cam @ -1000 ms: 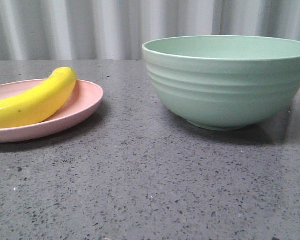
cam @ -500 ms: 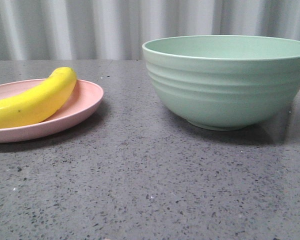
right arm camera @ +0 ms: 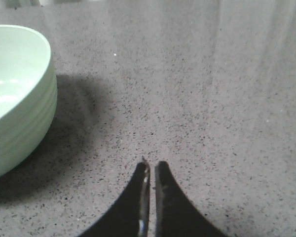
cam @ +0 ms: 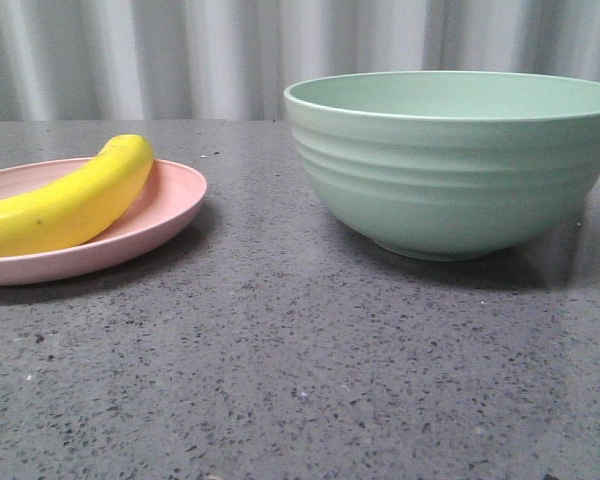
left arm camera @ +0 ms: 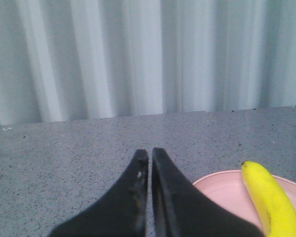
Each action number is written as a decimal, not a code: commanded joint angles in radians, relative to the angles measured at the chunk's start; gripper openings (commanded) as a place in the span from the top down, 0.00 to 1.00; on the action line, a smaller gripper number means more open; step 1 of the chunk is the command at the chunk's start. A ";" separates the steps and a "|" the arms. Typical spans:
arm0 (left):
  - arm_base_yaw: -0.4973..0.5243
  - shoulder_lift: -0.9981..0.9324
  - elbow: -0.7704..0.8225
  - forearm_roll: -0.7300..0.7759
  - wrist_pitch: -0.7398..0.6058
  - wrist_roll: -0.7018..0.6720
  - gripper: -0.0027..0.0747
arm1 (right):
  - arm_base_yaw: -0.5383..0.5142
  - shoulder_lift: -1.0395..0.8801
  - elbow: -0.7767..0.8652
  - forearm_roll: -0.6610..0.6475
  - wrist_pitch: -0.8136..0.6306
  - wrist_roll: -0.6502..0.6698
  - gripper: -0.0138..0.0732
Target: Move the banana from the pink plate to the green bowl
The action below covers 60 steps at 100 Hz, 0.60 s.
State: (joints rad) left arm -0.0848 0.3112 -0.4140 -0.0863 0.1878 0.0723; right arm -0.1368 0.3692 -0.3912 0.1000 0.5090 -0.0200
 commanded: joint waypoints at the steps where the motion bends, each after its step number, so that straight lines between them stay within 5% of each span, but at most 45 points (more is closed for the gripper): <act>1: 0.001 0.065 -0.053 -0.001 -0.102 -0.008 0.98 | 0.001 0.065 -0.056 0.038 -0.054 -0.007 0.91; 11: 0.001 0.105 -0.053 -0.001 -0.156 -0.008 0.82 | 0.001 0.100 -0.054 0.061 -0.054 -0.007 0.91; 23: 0.001 0.140 -0.053 -0.001 -0.198 -0.008 0.39 | 0.001 0.116 -0.050 0.061 -0.052 -0.007 0.91; 30: -0.002 0.159 -0.053 -0.026 -0.230 -0.008 0.26 | 0.001 0.119 -0.050 0.061 -0.052 -0.007 0.91; 45: -0.005 0.211 -0.071 -0.046 -0.235 -0.008 0.32 | 0.001 0.119 -0.050 0.061 -0.052 -0.007 0.91; 60: -0.074 0.325 -0.155 -0.053 -0.062 -0.008 0.35 | 0.001 0.129 -0.050 0.061 -0.054 -0.007 0.91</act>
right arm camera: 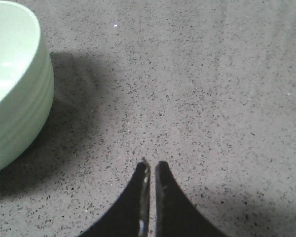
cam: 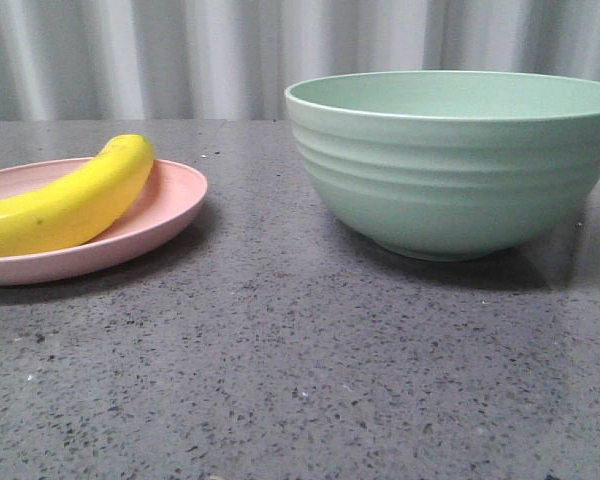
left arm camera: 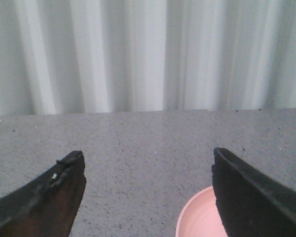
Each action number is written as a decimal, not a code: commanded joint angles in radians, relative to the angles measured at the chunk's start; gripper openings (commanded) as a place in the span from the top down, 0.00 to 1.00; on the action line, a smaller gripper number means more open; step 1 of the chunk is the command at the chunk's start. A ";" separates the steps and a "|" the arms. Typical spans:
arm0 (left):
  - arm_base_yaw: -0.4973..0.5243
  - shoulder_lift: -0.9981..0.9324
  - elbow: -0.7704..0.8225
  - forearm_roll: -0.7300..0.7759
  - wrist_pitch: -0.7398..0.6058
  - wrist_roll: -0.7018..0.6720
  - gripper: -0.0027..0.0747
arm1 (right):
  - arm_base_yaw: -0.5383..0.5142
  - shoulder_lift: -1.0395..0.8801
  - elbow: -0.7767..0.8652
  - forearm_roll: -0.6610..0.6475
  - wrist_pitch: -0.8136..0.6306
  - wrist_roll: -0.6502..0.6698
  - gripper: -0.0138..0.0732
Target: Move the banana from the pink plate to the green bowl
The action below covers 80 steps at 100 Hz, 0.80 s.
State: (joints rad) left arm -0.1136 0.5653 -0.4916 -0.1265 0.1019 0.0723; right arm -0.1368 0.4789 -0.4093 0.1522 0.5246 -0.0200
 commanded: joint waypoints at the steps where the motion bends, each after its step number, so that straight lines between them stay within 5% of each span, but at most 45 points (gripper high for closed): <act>1: -0.050 0.077 -0.082 -0.013 0.032 -0.008 0.35 | 0.001 0.020 -0.032 0.009 -0.070 -0.007 0.91; 42: -0.357 0.455 -0.318 -0.013 0.390 0.027 0.35 | 0.001 0.050 -0.032 0.009 -0.078 -0.007 0.91; 80: -0.381 0.693 -0.401 0.011 0.472 0.044 0.35 | 0.006 0.052 -0.032 0.009 -0.078 -0.007 0.91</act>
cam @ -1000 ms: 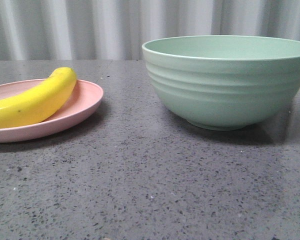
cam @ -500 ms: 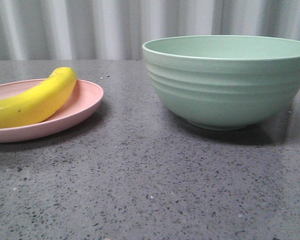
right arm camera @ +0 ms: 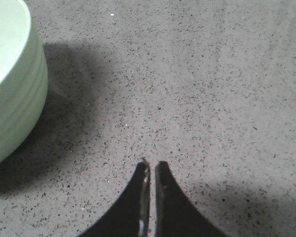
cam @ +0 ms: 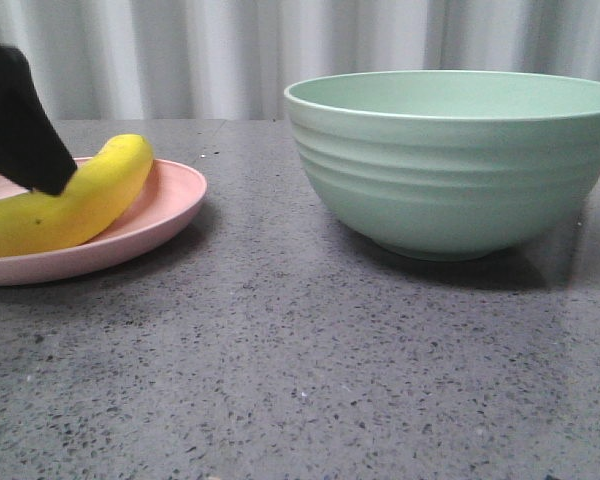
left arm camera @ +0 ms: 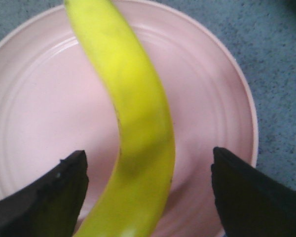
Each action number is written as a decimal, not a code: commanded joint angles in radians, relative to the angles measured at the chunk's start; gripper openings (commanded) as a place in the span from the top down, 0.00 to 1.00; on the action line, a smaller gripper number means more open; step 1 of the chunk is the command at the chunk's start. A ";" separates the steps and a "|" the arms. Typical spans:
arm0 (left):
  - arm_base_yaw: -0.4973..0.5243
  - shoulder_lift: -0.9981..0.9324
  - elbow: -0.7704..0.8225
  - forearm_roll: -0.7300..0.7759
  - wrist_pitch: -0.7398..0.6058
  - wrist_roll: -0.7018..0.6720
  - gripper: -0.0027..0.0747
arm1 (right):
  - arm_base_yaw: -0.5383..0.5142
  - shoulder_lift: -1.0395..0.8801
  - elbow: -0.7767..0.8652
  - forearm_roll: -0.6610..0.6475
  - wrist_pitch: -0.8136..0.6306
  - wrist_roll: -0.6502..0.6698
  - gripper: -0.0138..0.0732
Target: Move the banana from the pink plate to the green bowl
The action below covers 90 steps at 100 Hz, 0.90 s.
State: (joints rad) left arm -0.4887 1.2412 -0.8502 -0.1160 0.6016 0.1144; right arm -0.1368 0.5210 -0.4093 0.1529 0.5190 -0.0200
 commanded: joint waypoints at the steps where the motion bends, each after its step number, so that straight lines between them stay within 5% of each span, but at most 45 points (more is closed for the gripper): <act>1: -0.006 0.020 -0.042 0.000 -0.028 0.002 0.35 | 0.006 0.010 -0.032 0.008 -0.072 -0.007 0.91; 36: -0.006 0.096 -0.042 0.005 -0.056 0.002 0.37 | 0.007 0.010 -0.032 0.008 -0.072 -0.007 0.91; 72: -0.006 0.096 -0.042 0.005 -0.150 0.002 0.98 | 0.007 0.010 -0.032 0.008 -0.109 -0.007 0.91; 90: -0.006 0.096 -0.045 0.005 -0.149 0.002 0.99 | 0.007 0.010 -0.043 0.008 -0.114 -0.007 0.91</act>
State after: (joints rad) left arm -0.4887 1.3595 -0.8598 -0.1064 0.5121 0.1160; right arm -0.1308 0.5230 -0.4093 0.1552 0.4786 -0.0200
